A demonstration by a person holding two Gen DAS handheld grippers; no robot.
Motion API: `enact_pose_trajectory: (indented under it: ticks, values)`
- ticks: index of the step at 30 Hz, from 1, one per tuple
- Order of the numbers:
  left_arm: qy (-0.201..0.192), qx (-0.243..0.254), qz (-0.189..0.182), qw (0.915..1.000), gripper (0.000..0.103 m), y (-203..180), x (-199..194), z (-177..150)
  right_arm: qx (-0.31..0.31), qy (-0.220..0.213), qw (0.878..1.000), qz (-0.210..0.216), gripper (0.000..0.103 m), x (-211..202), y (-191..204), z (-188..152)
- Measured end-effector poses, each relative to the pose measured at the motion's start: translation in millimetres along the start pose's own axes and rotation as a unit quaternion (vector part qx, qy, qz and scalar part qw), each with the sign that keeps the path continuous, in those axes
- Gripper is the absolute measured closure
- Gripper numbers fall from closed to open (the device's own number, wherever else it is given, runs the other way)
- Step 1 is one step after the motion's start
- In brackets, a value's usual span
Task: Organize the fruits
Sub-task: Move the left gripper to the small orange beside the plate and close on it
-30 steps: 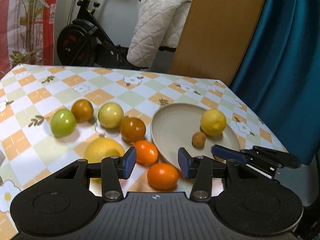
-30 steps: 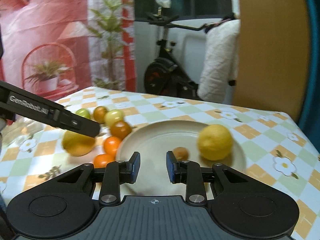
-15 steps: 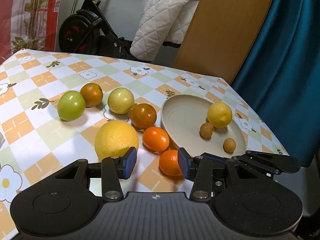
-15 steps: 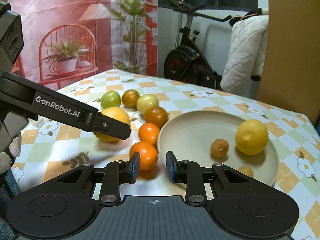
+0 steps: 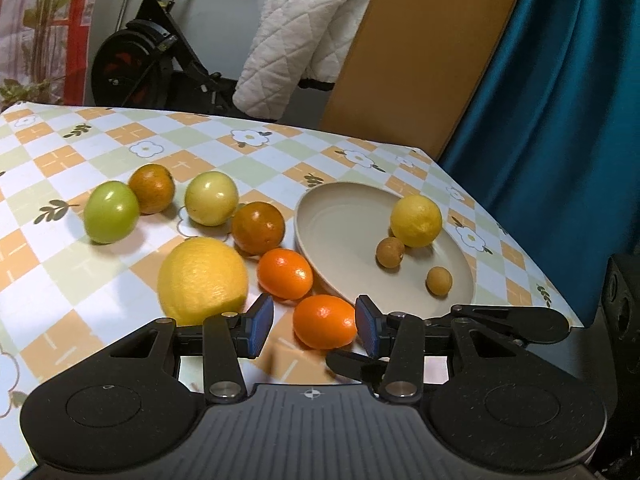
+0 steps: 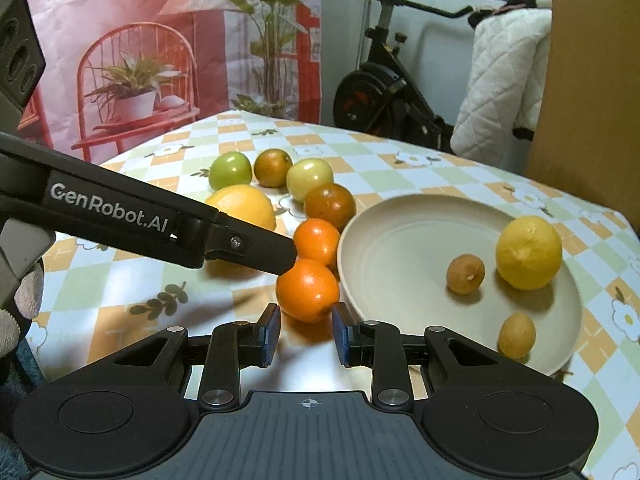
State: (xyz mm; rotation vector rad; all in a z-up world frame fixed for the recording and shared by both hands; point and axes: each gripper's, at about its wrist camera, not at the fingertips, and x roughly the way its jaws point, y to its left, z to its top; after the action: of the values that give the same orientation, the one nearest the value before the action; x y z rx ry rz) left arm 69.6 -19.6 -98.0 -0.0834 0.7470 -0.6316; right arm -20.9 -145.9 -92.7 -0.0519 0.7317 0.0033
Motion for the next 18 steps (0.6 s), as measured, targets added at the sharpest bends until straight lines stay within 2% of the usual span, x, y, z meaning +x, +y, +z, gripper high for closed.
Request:
enact_pose_trajectory:
  ticks: [15, 18]
  values:
    - [0.020, -0.043, -0.026, 0.9986, 0.056, 11, 23, 1, 0.014, -0.002, 1.000, 0.002, 0.079, 11, -4, 2]
    - [0.022, -0.053, -0.027, 0.9980, 0.059, 14, 28, 0, 0.012, 0.000, 1.000, 0.003, 0.079, 14, -3, 3]
